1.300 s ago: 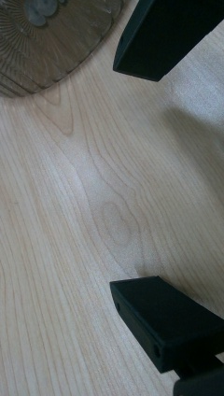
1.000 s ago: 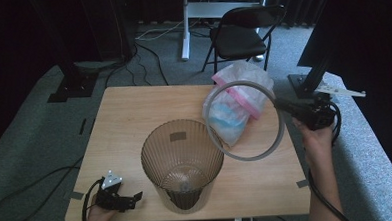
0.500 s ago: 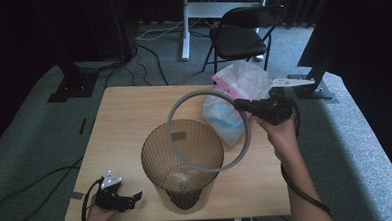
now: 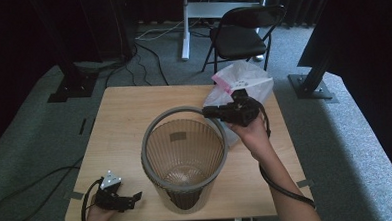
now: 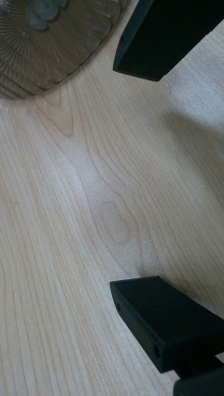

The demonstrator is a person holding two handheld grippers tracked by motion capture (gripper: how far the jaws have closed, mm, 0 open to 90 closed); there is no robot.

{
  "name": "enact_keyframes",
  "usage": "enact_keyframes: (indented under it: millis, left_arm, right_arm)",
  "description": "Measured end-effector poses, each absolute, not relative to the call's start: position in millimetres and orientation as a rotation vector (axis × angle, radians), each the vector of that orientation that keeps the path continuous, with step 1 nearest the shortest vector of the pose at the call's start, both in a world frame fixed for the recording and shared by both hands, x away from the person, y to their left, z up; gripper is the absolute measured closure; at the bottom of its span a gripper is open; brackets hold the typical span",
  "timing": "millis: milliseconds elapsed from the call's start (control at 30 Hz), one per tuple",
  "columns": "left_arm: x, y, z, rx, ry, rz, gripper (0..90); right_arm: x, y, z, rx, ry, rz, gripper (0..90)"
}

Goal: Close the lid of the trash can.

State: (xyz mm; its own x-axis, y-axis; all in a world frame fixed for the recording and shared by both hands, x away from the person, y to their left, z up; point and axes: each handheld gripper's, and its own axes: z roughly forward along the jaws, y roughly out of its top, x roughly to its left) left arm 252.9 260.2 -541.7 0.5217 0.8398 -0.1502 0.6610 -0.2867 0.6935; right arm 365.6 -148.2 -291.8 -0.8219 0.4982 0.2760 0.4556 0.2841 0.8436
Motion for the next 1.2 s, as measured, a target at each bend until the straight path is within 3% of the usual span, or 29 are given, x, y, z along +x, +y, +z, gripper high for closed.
enact_keyframes:
  millis: [633,767,1200]
  left_arm:
    - [253,259,-542,2.050,1.216,0.317,0.0]
    - [253,259,-542,2.050,1.216,0.319,0.0]
    - [252,259,-542,2.051,1.213,0.323,0.0]
  right_arm:
    - [370,-140,-309,0.939,2.592,1.537,82.1]
    - [369,-140,-307,0.929,2.592,1.540,59.7]
    - [367,-147,-315,1.033,2.466,1.515,13.1]
